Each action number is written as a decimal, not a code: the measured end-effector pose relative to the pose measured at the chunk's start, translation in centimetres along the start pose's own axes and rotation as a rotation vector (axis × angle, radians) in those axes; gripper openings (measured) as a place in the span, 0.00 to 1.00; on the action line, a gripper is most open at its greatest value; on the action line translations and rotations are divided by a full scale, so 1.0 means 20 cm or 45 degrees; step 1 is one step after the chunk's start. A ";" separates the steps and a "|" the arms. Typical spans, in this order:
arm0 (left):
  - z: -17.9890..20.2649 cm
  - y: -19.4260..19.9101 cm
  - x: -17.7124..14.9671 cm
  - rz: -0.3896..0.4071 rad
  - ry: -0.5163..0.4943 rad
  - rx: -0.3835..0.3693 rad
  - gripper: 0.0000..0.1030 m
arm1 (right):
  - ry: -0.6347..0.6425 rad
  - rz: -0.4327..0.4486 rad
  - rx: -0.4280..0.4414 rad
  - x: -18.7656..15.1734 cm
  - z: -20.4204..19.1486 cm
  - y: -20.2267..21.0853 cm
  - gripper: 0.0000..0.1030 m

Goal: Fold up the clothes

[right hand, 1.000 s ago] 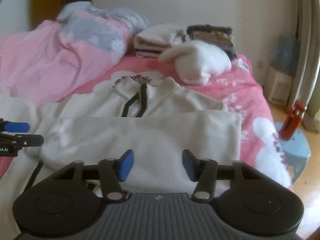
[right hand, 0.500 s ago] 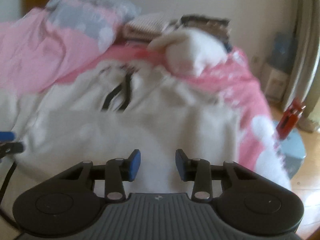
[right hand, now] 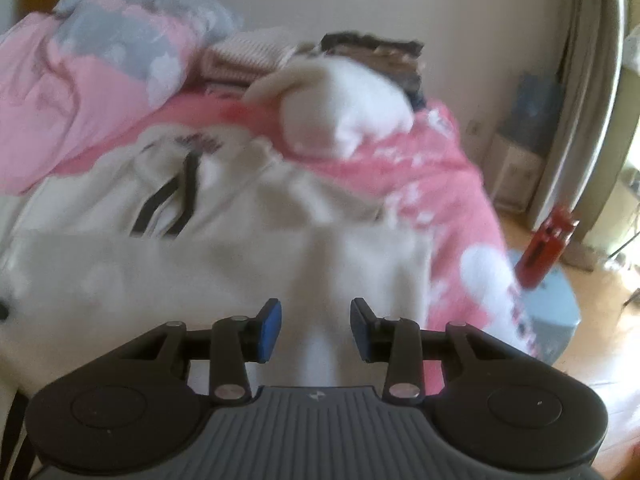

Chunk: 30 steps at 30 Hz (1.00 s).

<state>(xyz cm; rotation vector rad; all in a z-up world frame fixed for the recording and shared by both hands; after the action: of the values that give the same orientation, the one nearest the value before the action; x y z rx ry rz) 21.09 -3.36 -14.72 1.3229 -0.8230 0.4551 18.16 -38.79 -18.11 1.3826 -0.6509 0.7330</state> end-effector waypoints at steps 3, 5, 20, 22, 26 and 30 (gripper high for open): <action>0.00 0.00 0.00 0.006 0.000 -0.001 0.57 | -0.021 -0.007 -0.039 0.04 0.06 -0.13 0.39; 0.00 0.00 -0.01 0.009 -0.003 -0.002 0.58 | -0.018 -0.046 -0.022 -0.01 0.09 -0.22 0.43; 0.00 0.00 -0.01 0.007 -0.006 -0.007 0.58 | -0.126 -0.127 -0.064 0.10 0.14 -0.32 0.41; 0.00 0.00 -0.01 0.006 -0.005 -0.007 0.58 | -0.143 -0.131 -0.067 0.11 0.15 -0.34 0.41; 0.00 0.01 -0.01 0.004 -0.002 -0.008 0.59 | -0.178 -0.137 0.002 0.12 0.10 -0.27 0.40; 0.01 0.00 -0.01 0.007 -0.002 -0.006 0.59 | -0.210 -0.141 0.137 0.12 -0.01 -0.10 0.40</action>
<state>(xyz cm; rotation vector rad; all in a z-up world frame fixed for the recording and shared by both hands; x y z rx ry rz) 20.92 -3.43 -14.84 1.3172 -0.8288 0.4557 21.18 -38.59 -17.55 1.5771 -0.6655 0.5770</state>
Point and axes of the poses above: each gripper's, at about its wrist camera, not at the fingertips, and y roughly against the way its jaws point, z to its right, x to its top, the point moved 6 cm from there along -y, roughly the way its jaws point, and after that the axes turned 1 degree about -y, right-handed, at the moved point
